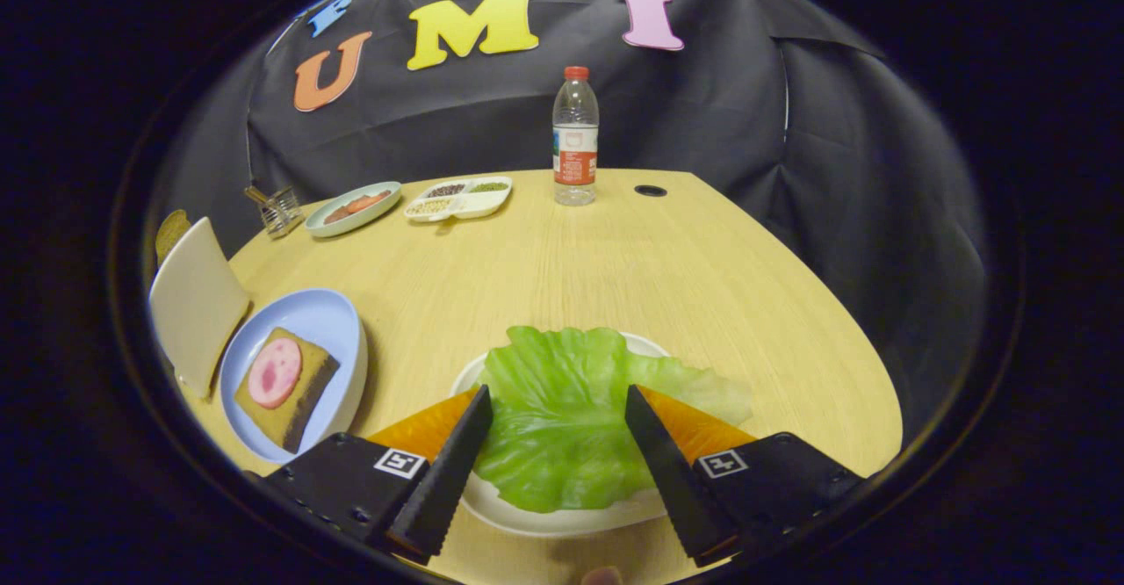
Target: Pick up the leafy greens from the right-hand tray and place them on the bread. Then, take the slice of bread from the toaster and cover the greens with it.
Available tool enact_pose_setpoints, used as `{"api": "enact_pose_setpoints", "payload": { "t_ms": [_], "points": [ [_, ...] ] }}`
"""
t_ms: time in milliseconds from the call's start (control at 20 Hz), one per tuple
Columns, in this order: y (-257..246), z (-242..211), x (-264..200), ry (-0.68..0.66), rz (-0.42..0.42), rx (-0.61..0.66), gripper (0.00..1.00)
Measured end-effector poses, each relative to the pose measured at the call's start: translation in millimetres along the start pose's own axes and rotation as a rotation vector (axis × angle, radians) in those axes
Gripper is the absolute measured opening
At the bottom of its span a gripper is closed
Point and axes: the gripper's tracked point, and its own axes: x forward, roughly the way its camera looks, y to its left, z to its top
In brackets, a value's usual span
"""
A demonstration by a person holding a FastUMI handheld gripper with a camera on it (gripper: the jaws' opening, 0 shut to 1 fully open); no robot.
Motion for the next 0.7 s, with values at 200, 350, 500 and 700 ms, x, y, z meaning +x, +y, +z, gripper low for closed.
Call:
{"api": "enact_pose_setpoints", "payload": {
  "t_ms": [200, 350, 500, 700],
  "points": [
    [-2, -2, 7, -0.011, 0.006, 0.005, 0.45],
    [-1, -1, 6, -0.032, 0.009, 0.005, 0.18],
    [-2, 3, 3, -0.036, 0.004, 0.043, 0.01],
    [5, 24, -17, -0.124, 0.018, 0.117, 0.01]
  ]
}}
